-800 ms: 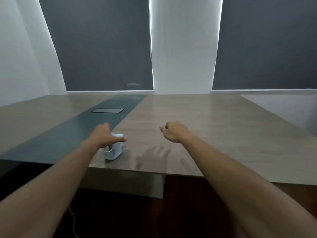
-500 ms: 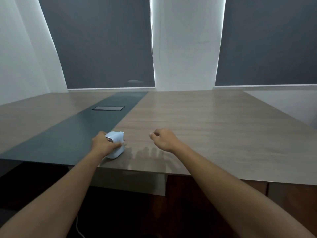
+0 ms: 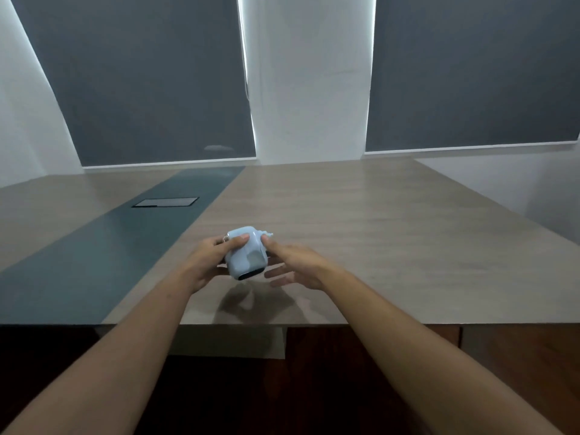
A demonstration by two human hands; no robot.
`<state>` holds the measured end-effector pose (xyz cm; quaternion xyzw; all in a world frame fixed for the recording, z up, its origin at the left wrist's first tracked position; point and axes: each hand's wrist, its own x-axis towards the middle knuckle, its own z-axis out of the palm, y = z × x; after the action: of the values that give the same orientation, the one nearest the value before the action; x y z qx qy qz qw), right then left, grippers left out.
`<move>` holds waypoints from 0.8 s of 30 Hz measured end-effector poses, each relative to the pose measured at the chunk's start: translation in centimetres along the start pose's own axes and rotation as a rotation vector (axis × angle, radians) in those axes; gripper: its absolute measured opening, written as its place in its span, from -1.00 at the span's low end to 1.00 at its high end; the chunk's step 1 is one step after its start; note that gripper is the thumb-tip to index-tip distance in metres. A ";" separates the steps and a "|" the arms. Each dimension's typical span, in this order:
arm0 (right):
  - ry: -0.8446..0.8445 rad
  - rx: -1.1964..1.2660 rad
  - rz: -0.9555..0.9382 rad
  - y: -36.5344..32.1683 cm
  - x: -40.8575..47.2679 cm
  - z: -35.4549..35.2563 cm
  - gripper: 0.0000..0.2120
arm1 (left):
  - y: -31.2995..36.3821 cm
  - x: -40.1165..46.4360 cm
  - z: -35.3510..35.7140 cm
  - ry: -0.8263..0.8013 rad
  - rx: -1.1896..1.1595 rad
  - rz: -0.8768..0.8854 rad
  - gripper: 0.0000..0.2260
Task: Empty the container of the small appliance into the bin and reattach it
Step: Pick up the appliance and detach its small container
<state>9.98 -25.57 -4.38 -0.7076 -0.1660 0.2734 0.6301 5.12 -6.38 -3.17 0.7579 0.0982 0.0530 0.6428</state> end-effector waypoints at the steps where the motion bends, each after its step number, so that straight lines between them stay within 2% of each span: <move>1: 0.001 -0.003 -0.011 0.1 -0.1 -0.5 -0.32 | 0.2 0.2 0.7 -0.021 -0.009 0.008 -0.58; 5: 0.023 0.010 -0.036 0.5 -0.7 -2.4 -0.44 | 0.9 0.9 2.8 -0.122 -0.009 0.033 -0.36; 9: 0.024 0.018 -0.063 0.7 -1.7 -4.2 -0.48 | 1.2 1.8 4.3 -0.171 -0.031 0.047 -0.65; 12: 0.036 0.017 -0.079 0.7 -2.4 -5.6 -0.50 | 1.5 2.3 5.2 -0.190 -0.014 0.055 -0.52; 16: 0.040 0.028 -0.085 0.6 -3.0 -6.9 -0.51 | 1.9 2.6 6.2 -0.217 -0.009 0.074 -0.64; 20: 0.043 0.078 -0.072 0.8 -2.9 -8.1 -0.58 | 2.2 2.8 7.1 -0.221 0.001 0.080 -0.49; 24: 0.073 0.160 -0.057 1.6 -3.0 -10.0 -0.65 | 1.9 3.1 7.3 -0.208 0.002 0.079 -0.47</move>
<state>13.36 -35.52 -4.85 -0.6596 -0.1406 0.2417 0.6977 9.79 -13.07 -2.68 0.7631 0.0013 -0.0007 0.6463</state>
